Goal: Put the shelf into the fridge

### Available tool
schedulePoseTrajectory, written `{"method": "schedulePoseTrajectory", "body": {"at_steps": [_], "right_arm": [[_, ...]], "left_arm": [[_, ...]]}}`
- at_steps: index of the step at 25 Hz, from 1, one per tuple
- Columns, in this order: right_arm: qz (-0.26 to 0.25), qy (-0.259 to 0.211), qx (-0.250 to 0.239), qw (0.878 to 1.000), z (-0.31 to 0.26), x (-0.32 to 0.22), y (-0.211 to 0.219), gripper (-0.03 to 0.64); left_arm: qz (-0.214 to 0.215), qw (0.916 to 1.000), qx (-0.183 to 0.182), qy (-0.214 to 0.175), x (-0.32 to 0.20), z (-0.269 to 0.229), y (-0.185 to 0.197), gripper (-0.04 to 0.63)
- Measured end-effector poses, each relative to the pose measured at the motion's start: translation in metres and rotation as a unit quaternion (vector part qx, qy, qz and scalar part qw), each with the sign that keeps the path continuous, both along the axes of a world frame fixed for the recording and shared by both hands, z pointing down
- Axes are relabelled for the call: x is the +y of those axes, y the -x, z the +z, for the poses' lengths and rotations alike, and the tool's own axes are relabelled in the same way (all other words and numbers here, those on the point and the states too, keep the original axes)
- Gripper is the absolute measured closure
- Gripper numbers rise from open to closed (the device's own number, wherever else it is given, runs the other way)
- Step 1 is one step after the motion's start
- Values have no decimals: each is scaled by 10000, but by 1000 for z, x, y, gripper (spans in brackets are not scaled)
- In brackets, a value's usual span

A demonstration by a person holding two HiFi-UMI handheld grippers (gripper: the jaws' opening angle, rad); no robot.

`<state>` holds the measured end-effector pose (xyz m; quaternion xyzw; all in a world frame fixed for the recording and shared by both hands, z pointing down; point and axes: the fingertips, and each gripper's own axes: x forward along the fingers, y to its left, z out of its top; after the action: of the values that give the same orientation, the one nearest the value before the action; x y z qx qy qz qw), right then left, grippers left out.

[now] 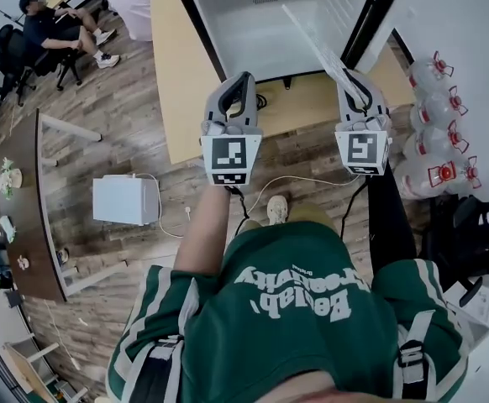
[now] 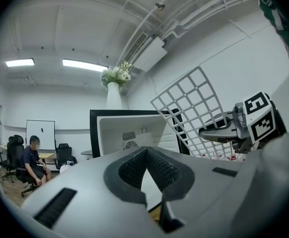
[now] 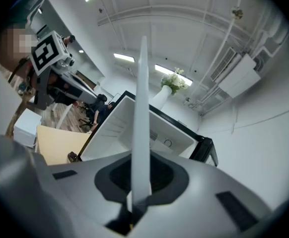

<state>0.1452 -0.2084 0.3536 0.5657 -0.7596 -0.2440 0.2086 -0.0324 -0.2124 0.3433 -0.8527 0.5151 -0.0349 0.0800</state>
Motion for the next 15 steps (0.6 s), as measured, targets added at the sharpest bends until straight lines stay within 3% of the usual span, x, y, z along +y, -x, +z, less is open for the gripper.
{"method": "schedulePoseTrajectory", "body": {"at_steps": [15], "right_arm": [[28,-308,1691,9851,21,-44,24,588]], "left_arm": [[-205,9997,13,142,-8,17,35,595]]}}
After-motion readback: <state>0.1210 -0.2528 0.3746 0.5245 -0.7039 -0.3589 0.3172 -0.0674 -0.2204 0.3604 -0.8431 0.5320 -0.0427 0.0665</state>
